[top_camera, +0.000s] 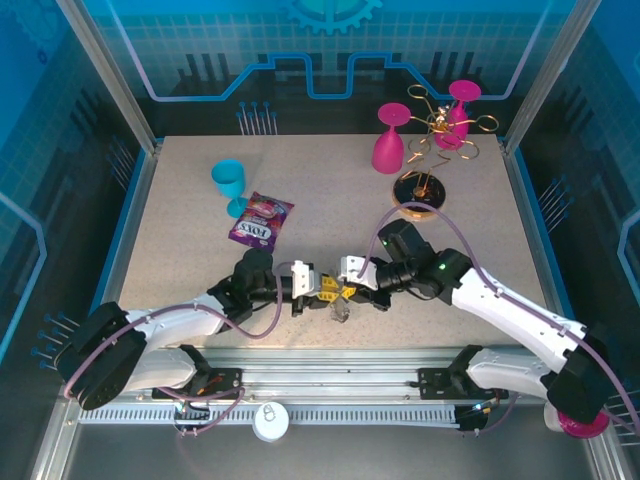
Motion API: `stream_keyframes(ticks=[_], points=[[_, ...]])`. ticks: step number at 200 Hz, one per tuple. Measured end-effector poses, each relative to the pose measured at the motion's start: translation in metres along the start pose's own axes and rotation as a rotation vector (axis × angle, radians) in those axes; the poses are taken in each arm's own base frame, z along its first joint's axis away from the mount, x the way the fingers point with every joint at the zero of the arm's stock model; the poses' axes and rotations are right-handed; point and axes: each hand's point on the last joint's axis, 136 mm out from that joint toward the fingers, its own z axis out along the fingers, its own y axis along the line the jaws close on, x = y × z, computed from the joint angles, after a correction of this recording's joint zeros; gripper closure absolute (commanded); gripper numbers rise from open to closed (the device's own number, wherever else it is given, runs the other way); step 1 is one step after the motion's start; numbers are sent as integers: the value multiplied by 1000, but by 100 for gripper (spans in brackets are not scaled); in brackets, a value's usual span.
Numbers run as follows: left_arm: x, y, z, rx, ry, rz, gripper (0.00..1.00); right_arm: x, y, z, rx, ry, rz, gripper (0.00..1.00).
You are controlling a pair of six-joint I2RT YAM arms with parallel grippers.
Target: Put the keys on the keyring
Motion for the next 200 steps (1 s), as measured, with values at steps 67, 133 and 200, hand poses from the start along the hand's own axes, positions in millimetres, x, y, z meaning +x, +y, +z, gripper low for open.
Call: stream_keyframes(ticks=[67, 133, 200], points=[[13, -4, 0, 17, 58, -20, 84, -1, 3, 10, -36, 145, -76, 100], [13, -5, 0, 24, 59, -15, 100, 0, -2, 12, -33, 218, -72, 82], [-6, -2, -2, 19, -36, 2, 100, -9, -8, -10, 54, -43, 35, 72]])
